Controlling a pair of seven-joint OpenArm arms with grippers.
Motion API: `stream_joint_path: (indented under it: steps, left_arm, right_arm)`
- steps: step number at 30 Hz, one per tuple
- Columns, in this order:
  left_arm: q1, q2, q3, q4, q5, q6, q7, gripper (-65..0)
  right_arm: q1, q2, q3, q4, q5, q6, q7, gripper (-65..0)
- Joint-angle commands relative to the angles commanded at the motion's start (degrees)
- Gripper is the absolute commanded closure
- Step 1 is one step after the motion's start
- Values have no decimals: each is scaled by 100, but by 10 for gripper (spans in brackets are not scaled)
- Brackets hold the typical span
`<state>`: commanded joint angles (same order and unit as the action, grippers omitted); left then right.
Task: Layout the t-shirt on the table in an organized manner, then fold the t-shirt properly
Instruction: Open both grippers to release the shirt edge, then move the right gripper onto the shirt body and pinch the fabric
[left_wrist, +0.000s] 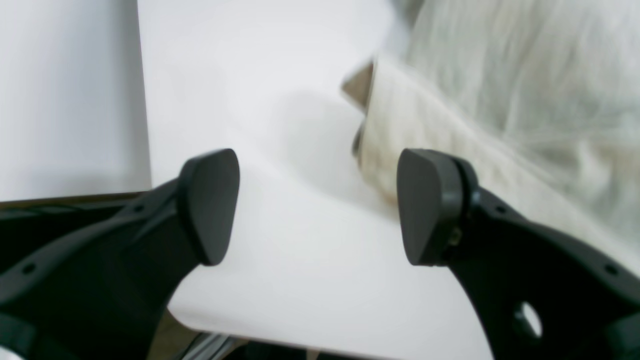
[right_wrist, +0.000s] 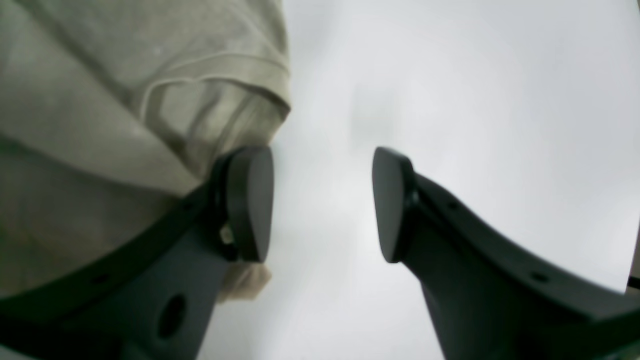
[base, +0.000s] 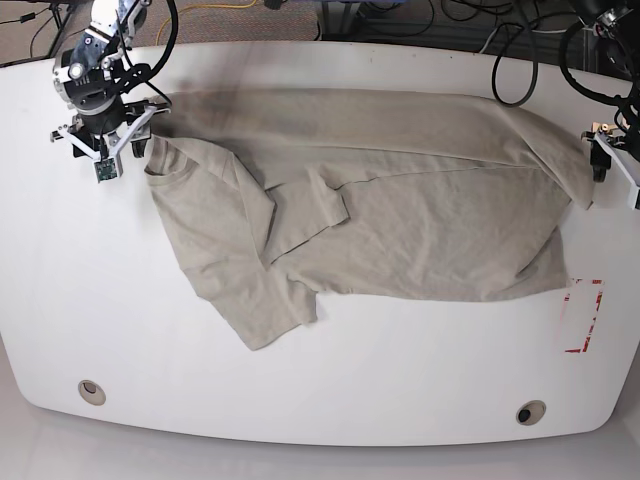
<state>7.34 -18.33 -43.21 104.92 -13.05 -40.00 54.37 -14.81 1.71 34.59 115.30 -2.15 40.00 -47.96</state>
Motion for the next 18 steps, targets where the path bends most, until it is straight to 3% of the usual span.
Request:
stream_joint_path:
  steps: [6,13,18]
  left_arm:
    - [-404,44,404,-563,105,0,-18,-447]
    - [-659,53,615,-1301,501,0,-26,-447]
    - [-536,26,607,-1530,519,0,-35,-446]
  right_arm:
    - [70,-9,-457,0,0,0,0,-306]
    - [185,-9,-563,-35,9,0,0,-306]
    - [316,-18,-563,-53,26,0,0,-306]
